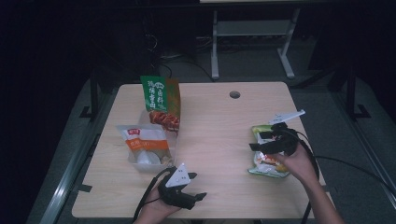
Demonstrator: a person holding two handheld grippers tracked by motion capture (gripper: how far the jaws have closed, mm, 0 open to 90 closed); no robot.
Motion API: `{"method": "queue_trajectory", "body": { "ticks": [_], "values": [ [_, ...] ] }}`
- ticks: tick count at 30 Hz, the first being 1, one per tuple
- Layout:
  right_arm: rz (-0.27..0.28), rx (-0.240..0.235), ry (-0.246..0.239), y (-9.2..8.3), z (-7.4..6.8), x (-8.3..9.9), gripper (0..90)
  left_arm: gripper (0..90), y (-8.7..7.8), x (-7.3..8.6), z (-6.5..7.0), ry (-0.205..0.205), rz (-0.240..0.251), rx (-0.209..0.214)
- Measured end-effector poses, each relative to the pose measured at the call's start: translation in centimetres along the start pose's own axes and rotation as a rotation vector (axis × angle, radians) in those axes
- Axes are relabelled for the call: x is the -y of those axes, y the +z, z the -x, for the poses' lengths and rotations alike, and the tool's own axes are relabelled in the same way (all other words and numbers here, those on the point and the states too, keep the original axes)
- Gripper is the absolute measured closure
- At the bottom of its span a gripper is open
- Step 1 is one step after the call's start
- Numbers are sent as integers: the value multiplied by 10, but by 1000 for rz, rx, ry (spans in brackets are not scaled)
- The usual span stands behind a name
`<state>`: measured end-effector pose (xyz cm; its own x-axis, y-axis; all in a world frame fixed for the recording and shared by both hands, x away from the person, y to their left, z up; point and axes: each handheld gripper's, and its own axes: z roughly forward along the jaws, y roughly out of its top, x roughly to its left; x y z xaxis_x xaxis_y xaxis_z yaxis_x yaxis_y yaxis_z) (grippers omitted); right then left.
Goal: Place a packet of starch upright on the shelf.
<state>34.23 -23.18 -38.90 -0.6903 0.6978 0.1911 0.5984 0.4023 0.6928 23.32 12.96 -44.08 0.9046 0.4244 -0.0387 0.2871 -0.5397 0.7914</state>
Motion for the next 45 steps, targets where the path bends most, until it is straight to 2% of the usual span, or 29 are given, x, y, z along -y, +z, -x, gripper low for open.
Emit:
{"method": "queue_trajectory", "body": {
  "ticks": [4, 5, 6, 7, 10, 12, 15, 18, 19, 24, 26, 28, 30, 31, 33, 35, 36, 40, 45],
  "values": [
    [3, 27, 24, -10, 9, 8, 289, 278, 4, -7, -1, 3, 6, 3],
    [2, 50, 48, -17, 16, 14, 289, 278, 6, -9, -1, 3, 7, 4],
    [2, 50, 48, -17, 16, 14, 289, 278, 7, -12, -1, 6, 8, 6],
    [-3, 68, 69, -21, 23, 20, 289, 279, 11, -16, -1, 12, 12, 9],
    [-22, 107, 87, -25, 33, 30, 289, 279, 17, -24, -1, 8, 19, 23],
    [-22, 114, 104, -26, 36, 33, 289, 279, 19, -26, -1, 9, 20, 25],
    [-25, 139, 140, -30, 50, 47, 289, 279, 27, -34, 0, 16, 20, 37],
    [-29, 144, 161, -31, 58, 55, 284, 278, 30, -36, 0, 21, 8, 41],
    [-36, 149, 181, -31, 65, 61, 281, 278, 34, -38, 1, 21, 5, 47],
    [-45, 158, 234, -31, 78, 75, 280, 278, 40, -39, 1, 17, -3, 59],
    [-51, 155, 242, -30, 80, 78, 280, 278, 40, -39, 1, 17, -6, 60],
    [-46, 123, 274, -25, 85, 85, 289, 278, 43, -40, 1, 15, -7, 62],
    [-23, 69, 319, -24, 89, 89, 341, 278, 44, -40, 0, 12, -4, 65],
    [-23, 69, 319, -24, 89, 89, 341, 278, 44, -40, 0, 12, -4, 65],
    [-2, 14, 353, -22, 94, 93, 421, 278, 45, -40, 0, 8, -3, 68],
    [18, -27, 361, -21, 95, 95, 534, 278, 45, -41, 0, -4, 4, 77],
    [24, -38, 350, -21, 93, 94, 575, 279, 45, -41, 1, -4, 6, 77],
    [-6, -22, 304, -20, 83, 89, 780, 279, 47, -43, -2, -10, 6, 80],
    [-38, 1, 259, -20, 72, 83, 864, 280, 52, -48, -3, -26, 15, 86]
  ]
}}
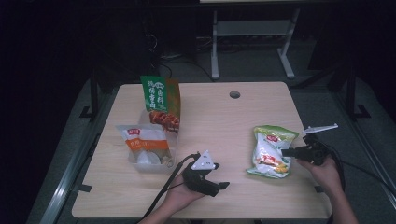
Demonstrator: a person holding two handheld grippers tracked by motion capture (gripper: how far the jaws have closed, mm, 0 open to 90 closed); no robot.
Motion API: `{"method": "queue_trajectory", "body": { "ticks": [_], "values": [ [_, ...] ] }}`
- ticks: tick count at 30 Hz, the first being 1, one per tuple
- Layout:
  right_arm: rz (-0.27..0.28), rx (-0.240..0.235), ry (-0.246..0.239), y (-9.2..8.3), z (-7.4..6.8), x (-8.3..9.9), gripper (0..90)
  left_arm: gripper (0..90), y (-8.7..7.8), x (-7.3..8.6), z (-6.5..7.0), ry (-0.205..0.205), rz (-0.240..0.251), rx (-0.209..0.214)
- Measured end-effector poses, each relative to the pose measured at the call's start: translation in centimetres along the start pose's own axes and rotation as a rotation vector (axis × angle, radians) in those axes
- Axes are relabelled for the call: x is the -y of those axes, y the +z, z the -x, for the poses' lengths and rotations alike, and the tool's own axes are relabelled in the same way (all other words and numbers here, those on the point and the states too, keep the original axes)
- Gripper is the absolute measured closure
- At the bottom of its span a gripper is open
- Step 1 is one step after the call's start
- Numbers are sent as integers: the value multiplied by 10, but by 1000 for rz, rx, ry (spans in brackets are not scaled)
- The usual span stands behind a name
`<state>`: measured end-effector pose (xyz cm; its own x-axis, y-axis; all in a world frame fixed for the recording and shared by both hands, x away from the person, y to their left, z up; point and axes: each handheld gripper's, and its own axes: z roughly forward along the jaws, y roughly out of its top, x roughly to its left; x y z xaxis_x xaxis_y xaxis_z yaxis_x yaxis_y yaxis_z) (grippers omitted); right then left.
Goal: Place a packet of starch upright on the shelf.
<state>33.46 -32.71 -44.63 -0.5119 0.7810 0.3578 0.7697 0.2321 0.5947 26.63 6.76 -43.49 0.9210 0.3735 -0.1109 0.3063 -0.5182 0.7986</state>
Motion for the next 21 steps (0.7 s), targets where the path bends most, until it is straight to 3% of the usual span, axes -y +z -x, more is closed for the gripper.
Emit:
{"method": "queue_trajectory", "body": {
  "ticks": [5, 12, 16, 19, 21],
  "values": [
    [16, -6, -46, -3, -14, 0, 874, 281, 8, -4, -2, -14, 0, 12],
    [107, -38, -121, -17, -37, -6, 880, 280, 18, -11, -8, -42, 6, 26],
    [142, -50, -192, -26, -54, -9, 881, 288, 26, -18, -12, -65, 17, 41],
    [151, -60, -213, -28, -60, -9, 881, 291, 31, -21, -14, -80, 23, 53],
    [173, -78, -266, -30, -66, -7, 881, 294, 39, -27, -15, -89, 32, 66]
  ]
}}
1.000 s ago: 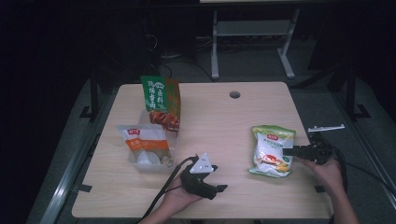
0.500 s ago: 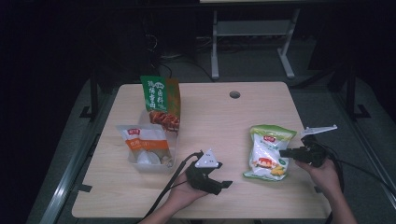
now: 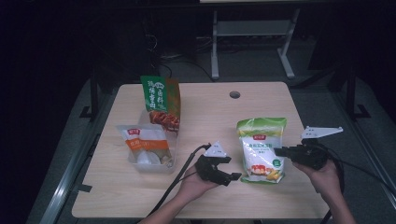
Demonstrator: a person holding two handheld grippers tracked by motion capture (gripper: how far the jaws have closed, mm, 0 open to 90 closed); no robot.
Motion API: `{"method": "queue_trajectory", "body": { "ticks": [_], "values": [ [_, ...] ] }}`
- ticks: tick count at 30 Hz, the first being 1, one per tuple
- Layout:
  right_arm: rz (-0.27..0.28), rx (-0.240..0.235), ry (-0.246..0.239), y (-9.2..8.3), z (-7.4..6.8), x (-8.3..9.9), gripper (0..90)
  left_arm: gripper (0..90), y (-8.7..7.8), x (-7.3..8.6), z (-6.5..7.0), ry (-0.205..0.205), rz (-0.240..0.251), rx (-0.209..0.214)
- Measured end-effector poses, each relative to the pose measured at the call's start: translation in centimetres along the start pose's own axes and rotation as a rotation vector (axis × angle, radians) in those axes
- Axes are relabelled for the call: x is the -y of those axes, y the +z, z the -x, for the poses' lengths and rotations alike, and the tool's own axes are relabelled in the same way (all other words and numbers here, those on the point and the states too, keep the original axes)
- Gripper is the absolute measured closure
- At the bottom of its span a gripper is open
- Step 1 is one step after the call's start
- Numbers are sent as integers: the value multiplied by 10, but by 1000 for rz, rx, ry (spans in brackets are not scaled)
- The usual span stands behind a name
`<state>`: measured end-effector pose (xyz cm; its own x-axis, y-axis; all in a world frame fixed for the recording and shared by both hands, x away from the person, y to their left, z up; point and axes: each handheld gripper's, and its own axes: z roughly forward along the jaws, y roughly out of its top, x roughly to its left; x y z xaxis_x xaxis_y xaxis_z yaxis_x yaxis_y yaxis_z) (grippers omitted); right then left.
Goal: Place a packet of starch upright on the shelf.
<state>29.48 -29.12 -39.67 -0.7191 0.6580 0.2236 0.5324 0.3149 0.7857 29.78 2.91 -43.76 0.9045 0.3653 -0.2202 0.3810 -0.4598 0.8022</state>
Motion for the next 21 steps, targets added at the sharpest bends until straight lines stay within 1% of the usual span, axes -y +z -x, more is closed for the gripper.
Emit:
{"method": "queue_trajectory", "body": {
  "ticks": [2, 3, 5, 6, 7, 8, 9, 10, 11, 12, 14, 15, 17, 19, 21],
  "values": [
    [8, -12, -13, -1, -3, 0, 882, 301, 3, -2, -1, 1, 2, 2],
    [10, -15, -22, -1, -5, 0, 882, 304, 8, -4, -5, -24, 5, 25],
    [13, -25, -35, -2, -7, -1, 882, 310, 11, -6, -9, -54, 21, 42],
    [15, -30, -43, -2, -8, -1, 882, 318, 12, -7, -11, -60, 25, 54],
    [15, -30, -43, -2, -8, -1, 882, 333, 12, -7, -11, -60, 25, 54],
    [17, -35, -51, -2, -10, -1, 882, 333, 12, -7, -12, -77, 37, 67],
    [19, -42, -56, -2, -12, -2, 882, 351, 13, -8, -14, -85, 48, 78],
    [20, -50, -72, -1, -15, -4, 882, 423, 13, -10, -15, -105, 65, 105],
    [20, -50, -72, -1, -15, -4, 882, 486, 13, -10, -15, -105, 65, 105],
    [20, -62, -89, 0, -20, -7, 882, 526, 12, -12, -16, -125, 80, 123],
    [15, -64, -106, 1, -24, -10, 883, 588, 11, -13, -17, -126, 73, 112],
    [15, -69, -107, 2, -26, -11, 883, 627, 10, -12, -18, -136, 76, 115],
    [15, -71, -115, 3, -28, -14, 884, 715, 6, -11, -20, -147, 99, 107],
    [18, -73, -119, 5, -31, -15, 884, 782, 0, -11, -19, -143, 119, 79],
    [28, -79, -121, 8, -33, -18, 884, 802, -8, -12, -17, -117, 129, 35]
  ]
}}
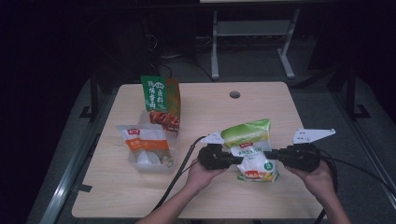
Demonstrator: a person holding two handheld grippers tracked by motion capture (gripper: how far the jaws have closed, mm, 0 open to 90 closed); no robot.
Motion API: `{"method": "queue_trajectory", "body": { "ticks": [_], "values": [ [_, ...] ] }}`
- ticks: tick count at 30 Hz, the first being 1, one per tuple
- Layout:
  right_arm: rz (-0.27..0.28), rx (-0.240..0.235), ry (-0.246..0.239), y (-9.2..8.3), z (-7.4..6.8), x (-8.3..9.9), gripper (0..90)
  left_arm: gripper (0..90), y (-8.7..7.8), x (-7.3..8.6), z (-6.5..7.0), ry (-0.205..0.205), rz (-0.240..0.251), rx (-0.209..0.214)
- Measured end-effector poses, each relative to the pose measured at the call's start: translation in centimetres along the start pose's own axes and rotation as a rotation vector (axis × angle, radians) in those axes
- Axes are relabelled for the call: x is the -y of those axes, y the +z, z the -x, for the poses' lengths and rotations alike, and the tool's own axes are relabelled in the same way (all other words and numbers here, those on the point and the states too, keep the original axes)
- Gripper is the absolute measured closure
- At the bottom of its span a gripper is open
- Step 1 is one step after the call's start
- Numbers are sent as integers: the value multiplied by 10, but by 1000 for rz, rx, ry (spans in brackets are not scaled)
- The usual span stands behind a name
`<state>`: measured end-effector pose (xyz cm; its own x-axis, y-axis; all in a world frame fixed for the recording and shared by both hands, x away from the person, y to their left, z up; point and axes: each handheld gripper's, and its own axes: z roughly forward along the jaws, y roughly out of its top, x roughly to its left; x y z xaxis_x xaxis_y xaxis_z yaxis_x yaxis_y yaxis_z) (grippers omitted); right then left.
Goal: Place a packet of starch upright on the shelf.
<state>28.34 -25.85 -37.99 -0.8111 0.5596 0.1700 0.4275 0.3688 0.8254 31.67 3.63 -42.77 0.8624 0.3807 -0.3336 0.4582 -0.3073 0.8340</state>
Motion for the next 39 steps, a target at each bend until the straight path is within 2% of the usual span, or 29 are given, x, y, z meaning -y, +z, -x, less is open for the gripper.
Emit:
{"method": "queue_trajectory", "body": {
  "ticks": [1, 2, 3, 4, 5, 6, 7, 10, 15, 16, 17, 19, 22, 24, 25, 26, 29, 35, 39],
  "values": [
    [4, -2, -1, 2, -1, -1, 884, 807, 0, 0, 0, 0, 0, 0],
    [8, -7, -3, 5, -2, -2, 884, 811, -8, -1, 1, 23, 7, -37],
    [8, -7, -3, 5, -2, -2, 884, 814, -8, -1, 1, 23, 7, -37],
    [12, -13, -8, 11, -4, -4, 883, 816, -16, -1, 2, 43, 10, -70],
    [12, -13, -8, 11, -4, -4, 883, 817, -16, -1, 2, 43, 10, -70],
    [8, -26, -8, 19, -5, -6, 880, 818, -24, 1, 2, 71, -3, -101],
    [8, -26, -8, 19, -5, -6, 880, 819, -24, 1, 2, 71, -3, -101],
    [-32, -42, -15, 36, -8, -7, 867, 822, -34, 7, 1, 109, -27, -152],
    [-60, -62, -29, 47, -10, -7, 831, 825, -40, 10, 1, 123, -34, -158],
    [-60, -90, -19, 49, -9, -8, 755, 827, -41, 10, 2, 130, -36, -157],
    [-60, -90, -19, 49, -9, -8, 755, 827, -41, 10, 4, 140, -37, -161],
    [-67, -95, -29, 52, -9, -11, 671, 827, -40, 9, 6, 153, -42, -159],
    [-94, -110, -37, 63, -11, -18, 638, 827, -40, 8, 10, 175, -46, -161],
    [-104, -105, -48, 66, -13, -19, 657, 827, -40, 8, 11, 200, -58, -172],
    [-117, -85, -68, 69, -17, -21, 713, 826, -41, 8, 11, 205, -61, -179],
    [-117, -85, -68, 69, -17, -21, 713, 826, -42, 9, 11, 198, -60, -176],
    [-110, -87, -59, 69, -18, -23, 800, 801, -48, 12, 9, 183, -53, -177],
    [-80, -89, -29, 66, -20, -22, 858, 704, -60, 21, 12, 182, -57, -191],
    [-54, -83, -10, 65, -22, -23, 876, 643, -69, 34, 19, 195, -67, -201]
  ]
}}
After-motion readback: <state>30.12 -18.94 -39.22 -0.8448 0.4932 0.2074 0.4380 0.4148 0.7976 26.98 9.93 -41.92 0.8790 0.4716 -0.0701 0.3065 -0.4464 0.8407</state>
